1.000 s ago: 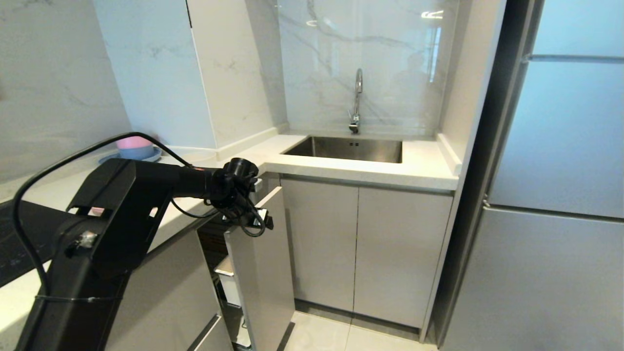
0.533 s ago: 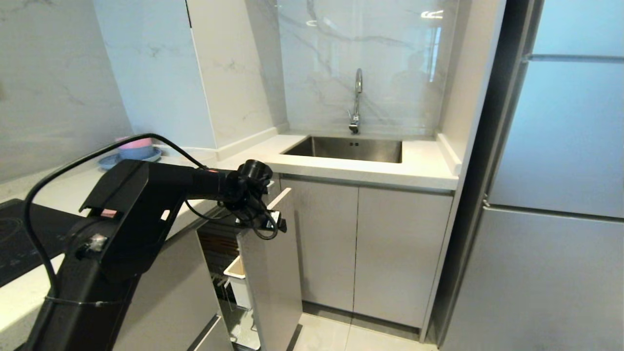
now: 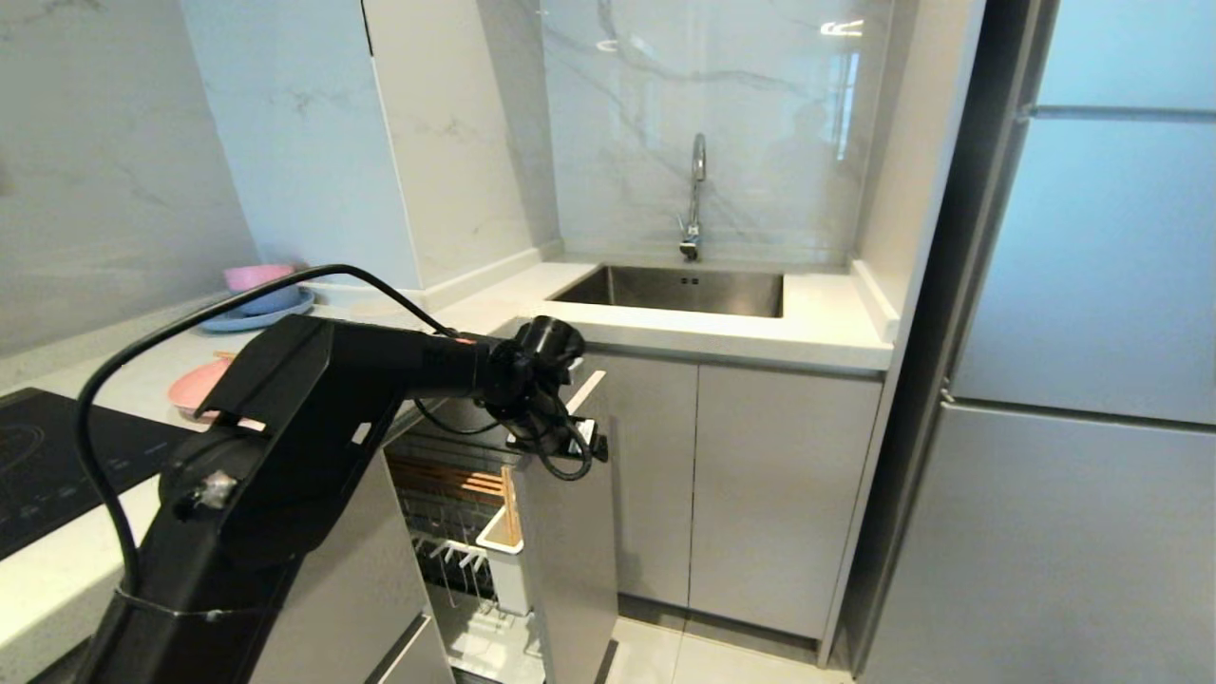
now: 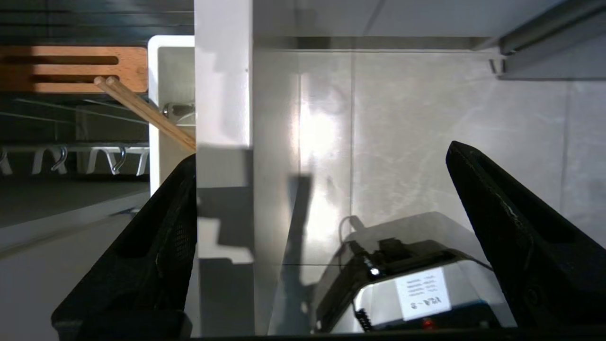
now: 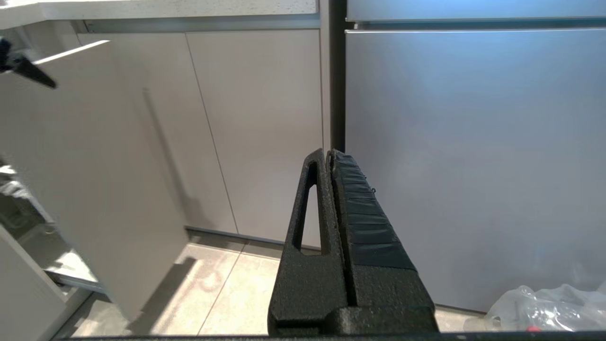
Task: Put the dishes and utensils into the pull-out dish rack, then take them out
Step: Open the cupboard
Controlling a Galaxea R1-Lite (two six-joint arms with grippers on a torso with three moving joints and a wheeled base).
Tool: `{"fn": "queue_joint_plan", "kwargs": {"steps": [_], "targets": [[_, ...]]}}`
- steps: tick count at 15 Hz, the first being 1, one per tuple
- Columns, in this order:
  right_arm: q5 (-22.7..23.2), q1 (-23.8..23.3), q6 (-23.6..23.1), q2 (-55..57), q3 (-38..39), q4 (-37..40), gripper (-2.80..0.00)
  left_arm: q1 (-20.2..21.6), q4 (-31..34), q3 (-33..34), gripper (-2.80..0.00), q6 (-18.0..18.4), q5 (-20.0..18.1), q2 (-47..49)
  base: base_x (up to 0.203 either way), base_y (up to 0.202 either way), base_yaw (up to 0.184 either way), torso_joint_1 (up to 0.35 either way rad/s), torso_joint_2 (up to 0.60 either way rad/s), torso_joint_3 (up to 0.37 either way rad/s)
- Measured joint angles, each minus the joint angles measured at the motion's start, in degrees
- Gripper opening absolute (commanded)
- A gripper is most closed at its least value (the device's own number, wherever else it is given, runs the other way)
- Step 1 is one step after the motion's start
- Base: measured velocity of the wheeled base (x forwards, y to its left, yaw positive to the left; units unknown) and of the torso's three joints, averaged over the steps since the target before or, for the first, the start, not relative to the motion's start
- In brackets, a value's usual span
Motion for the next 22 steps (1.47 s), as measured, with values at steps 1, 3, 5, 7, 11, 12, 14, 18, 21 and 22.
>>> {"fn": "queue_joint_plan", "kwargs": {"steps": [1, 3, 5, 7, 11, 12, 14, 18, 21, 22], "targets": [[0.0, 0.0, 0.02, -0.01, 0.0, 0.0, -2.8, -0.84, -0.02, 0.0, 0.0, -0.35, 0.02, -0.18, 0.0, 0.0, 0.0, 0.0, 0.0, 0.0], [0.01, 0.0, 0.01, -0.02, 0.0, 0.0, -2.8, -2.33, 0.0, 0.0, 0.0, -0.99, 0.07, -0.59, 0.0, 0.0, 0.0, 0.0, 0.0, 0.0], [0.0, 0.0, 0.02, -0.02, 0.0, 0.0, -2.8, -4.21, 0.0, 0.0, 0.0, -2.41, 0.09, -0.81, 0.0, 0.0, 0.0, 0.0, 0.0, 0.0], [0.0, 0.0, 0.02, -0.02, 0.0, 0.0, -2.8, -5.72, 0.0, -0.05, 0.0, -2.67, 0.03, -0.88, 0.0, 0.0, 0.0, 0.0, 0.0, 0.0], [0.0, 0.0, 0.01, -0.01, 0.0, 0.0, -2.8, -6.88, 0.09, -0.05, 0.0, -3.75, 0.05, -1.08, 0.0, 0.0, 0.0, 0.0, 0.0, 0.0], [0.0, 0.0, 0.0, -0.02, 0.0, 0.0, -2.8, -6.94, 0.12, 0.03, 0.0, -3.94, 0.08, -1.39, 0.0, 0.0, 0.0, 0.0, 0.0, 0.0], [0.0, 0.0, 0.02, -0.01, 0.0, 0.0, -2.8, -6.98, 0.11, 0.26, 0.0, -5.23, 0.13, -2.75, 0.0, 0.0, 0.0, 0.0, 0.0, 0.0], [0.0, 0.0, 0.0, -0.02, 0.0, 0.0, -2.8, -7.45, 0.16, 2.0, -2.8, -7.56, 0.09, -9.35, 0.0, 0.0, 0.0, 0.0, 0.0, 0.0], [0.0, 0.0, 0.02, 0.0, 0.0, 0.0, -2.8, -7.83, 0.15, 3.8, -2.8, -9.54, 2.24, -16.92, 0.0, 0.0, 0.0, 0.0, 0.0, 0.0], [0.0, 0.0, 0.02, -0.02, 0.0, 0.0, -2.8, -7.92, 0.14, 4.49, -2.8, -10.04, 3.36, -19.49, 0.0, 0.0, 0.0, 0.0, 0.0, 0.0]]}}
